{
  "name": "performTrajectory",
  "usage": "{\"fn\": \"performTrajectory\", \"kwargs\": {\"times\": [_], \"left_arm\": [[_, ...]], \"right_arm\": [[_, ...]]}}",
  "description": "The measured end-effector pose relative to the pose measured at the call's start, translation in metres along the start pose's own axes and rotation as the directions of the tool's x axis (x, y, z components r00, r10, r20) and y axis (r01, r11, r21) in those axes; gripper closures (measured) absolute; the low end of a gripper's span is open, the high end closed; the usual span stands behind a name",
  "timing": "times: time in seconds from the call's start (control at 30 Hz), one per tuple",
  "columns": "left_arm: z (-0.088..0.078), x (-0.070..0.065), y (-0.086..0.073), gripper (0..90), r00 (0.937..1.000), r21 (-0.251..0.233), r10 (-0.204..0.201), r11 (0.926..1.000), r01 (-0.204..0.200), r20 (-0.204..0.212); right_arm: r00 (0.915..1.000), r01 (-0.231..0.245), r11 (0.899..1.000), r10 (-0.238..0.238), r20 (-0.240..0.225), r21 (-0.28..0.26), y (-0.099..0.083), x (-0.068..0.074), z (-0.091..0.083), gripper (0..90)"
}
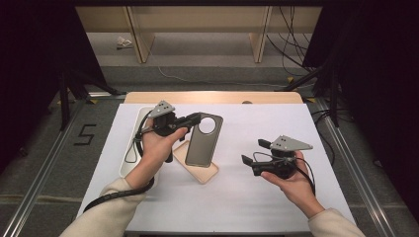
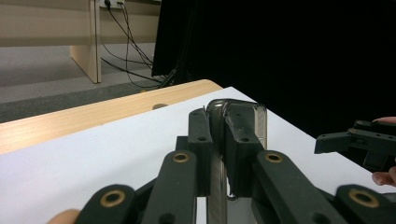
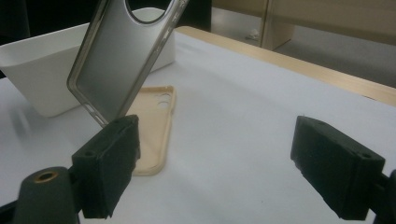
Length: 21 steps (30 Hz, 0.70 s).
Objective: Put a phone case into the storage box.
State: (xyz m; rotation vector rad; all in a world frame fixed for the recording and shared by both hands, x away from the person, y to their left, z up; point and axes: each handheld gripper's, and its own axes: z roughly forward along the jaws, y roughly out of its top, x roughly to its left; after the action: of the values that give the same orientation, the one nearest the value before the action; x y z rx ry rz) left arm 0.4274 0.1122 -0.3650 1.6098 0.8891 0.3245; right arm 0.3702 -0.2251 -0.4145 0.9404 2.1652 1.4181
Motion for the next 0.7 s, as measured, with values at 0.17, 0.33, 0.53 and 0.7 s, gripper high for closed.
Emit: {"fn": "performTrajectory", "kwargs": {"times": [0.17,0.33,0.53,0.7], "left_arm": [[-0.004,0.003,0.001,81.7,1.0000,-0.005,-0.002,1.0000,0.002,0.001],[-0.009,0.007,0.004,81.7,1.0000,-0.015,-0.003,0.9999,0.003,-0.007],[-0.017,0.012,0.008,81.7,0.9997,-0.031,-0.006,0.9995,0.006,-0.022],[-0.021,0.016,0.011,81.7,0.9996,-0.041,-0.005,0.9991,0.004,-0.029]], "right_arm": [[1.0000,-0.003,1.000,0.003,-0.002,-0.004,-0.001,-0.001,-0.001,16.7],[1.0000,0.002,1.000,-0.002,-0.002,0.000,-0.003,-0.001,-0.004,16.7],[1.0000,0.003,1.000,-0.003,0.005,-0.001,-0.005,-0.003,-0.008,16.7],[0.9999,0.001,1.000,-0.001,0.011,0.001,-0.006,-0.004,-0.012,16.7]]}}
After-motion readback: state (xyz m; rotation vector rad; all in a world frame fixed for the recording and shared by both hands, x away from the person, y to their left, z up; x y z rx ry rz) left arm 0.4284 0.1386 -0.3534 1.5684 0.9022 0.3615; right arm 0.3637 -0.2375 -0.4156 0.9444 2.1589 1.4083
